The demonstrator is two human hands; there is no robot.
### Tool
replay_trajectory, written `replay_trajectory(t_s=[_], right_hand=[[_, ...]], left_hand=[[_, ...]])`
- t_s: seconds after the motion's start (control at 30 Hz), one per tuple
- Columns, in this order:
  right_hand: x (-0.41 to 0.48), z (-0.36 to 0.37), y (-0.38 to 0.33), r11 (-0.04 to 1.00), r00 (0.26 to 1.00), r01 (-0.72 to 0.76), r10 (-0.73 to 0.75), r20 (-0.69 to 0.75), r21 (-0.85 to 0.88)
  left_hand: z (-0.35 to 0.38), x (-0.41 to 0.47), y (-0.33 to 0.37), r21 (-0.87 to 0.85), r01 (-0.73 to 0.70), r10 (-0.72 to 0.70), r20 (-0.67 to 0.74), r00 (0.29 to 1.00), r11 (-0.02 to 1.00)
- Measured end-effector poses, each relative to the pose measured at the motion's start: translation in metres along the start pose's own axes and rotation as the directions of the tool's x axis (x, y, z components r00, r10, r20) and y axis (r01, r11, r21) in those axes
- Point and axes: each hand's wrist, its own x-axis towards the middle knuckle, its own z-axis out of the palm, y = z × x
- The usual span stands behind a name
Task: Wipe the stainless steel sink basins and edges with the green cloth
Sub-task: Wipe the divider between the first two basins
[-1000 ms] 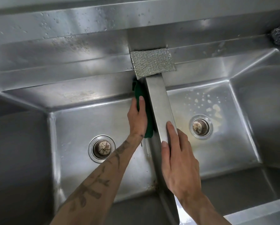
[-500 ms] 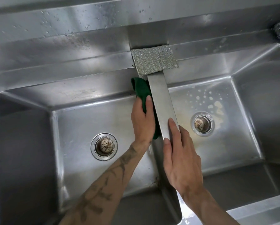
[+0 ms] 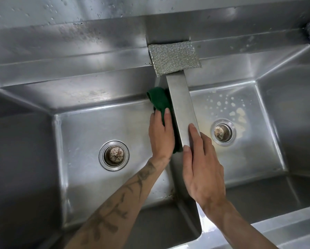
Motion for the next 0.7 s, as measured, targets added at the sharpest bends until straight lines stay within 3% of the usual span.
replay_trajectory(t_s=[0.17, 0.4, 0.6, 0.7], right_hand=[[0.002, 0.001, 0.001, 1.000, 1.000, -0.010, 0.010, -0.003, 0.003], [0.003, 0.000, -0.001, 1.000, 1.000, -0.019, 0.019, 0.005, 0.018], [0.003, 0.000, 0.000, 1.000, 1.000, -0.013, 0.013, -0.006, 0.019], [0.002, 0.000, -0.001, 0.999, 1.000, -0.023, 0.023, -0.002, 0.026]], left_hand=[[0.004, -0.002, -0.048, 0.158, 0.117, -0.127, 0.056, 0.990, 0.981], [-0.014, -0.062, -0.026, -0.040, -0.073, 0.077, 0.110, 0.991, 0.997], [-0.011, -0.053, -0.083, 0.332, 0.010, -0.056, 0.131, 0.990, 0.943], [-0.010, -0.061, -0.076, 0.276, 0.052, -0.089, 0.123, 0.988, 0.960]])
